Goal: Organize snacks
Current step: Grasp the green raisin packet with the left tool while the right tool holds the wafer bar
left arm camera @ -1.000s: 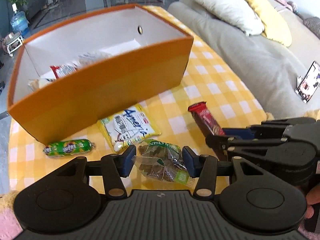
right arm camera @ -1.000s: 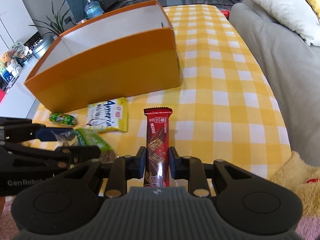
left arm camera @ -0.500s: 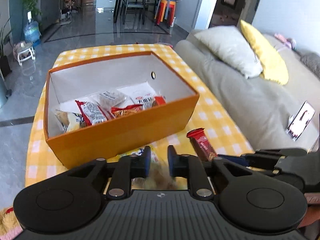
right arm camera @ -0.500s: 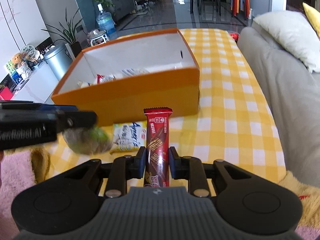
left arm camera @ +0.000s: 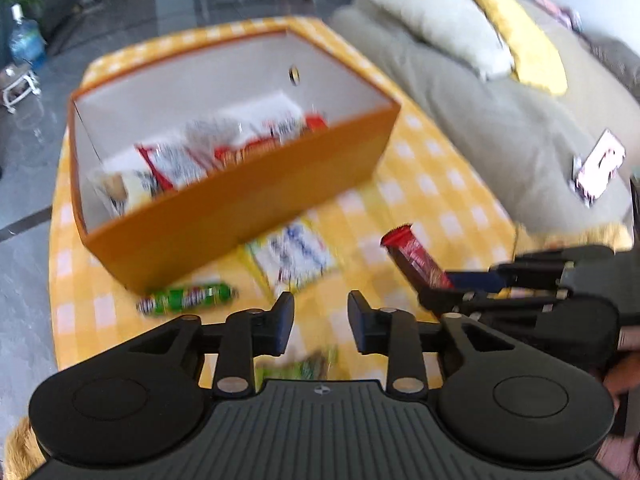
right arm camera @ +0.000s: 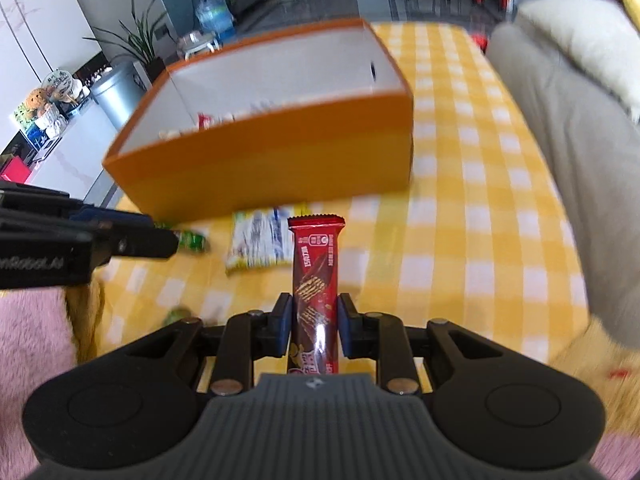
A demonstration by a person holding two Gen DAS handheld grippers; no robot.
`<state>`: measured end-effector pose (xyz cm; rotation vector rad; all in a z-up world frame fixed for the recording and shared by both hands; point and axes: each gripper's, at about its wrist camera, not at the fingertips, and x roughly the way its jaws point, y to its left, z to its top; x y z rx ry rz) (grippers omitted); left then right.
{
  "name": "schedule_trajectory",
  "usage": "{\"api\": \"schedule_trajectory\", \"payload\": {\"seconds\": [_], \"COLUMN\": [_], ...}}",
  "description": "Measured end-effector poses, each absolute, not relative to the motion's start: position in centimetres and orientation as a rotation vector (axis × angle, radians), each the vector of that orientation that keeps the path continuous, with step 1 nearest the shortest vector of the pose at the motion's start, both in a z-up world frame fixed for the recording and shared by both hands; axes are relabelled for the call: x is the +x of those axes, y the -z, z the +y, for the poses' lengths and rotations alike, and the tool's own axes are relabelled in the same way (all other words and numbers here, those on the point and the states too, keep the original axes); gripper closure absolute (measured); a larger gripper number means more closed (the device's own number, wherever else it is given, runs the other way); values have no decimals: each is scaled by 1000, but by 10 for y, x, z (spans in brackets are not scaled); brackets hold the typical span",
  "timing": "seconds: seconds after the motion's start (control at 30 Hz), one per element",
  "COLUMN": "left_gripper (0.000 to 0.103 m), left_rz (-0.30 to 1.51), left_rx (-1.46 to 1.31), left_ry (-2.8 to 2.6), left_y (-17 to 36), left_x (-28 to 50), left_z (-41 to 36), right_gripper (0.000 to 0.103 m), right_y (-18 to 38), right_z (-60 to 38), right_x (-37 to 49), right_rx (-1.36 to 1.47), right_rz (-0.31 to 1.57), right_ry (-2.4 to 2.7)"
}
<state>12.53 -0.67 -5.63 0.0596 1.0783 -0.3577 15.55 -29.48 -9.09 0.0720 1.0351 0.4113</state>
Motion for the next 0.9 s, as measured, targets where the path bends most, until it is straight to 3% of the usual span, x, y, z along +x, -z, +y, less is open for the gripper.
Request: {"api": "schedule_trajectory", "payload": {"seconds": [0.13, 0.27, 0.73, 0.9], "left_gripper": [47, 33, 32, 36], "left_rz": [1176, 1246, 1334, 1340], "left_rx": [163, 86, 14, 9], "left_ry": [338, 325, 196, 207], "left_y": [73, 90, 128, 131], "left_x": [123, 122, 131, 133], "left_z": [-8, -4, -2, -2], "right_gripper": [82, 82, 82, 82], "right_y": [106, 108, 119, 123], "right_z": [-297, -295, -295, -293], "right_x": [153, 154, 160, 162], "right_rx": [98, 103, 109, 104], "right_rz": [1092, 1092, 1117, 1129], "right_ry": [-410, -421, -423, -431]}}
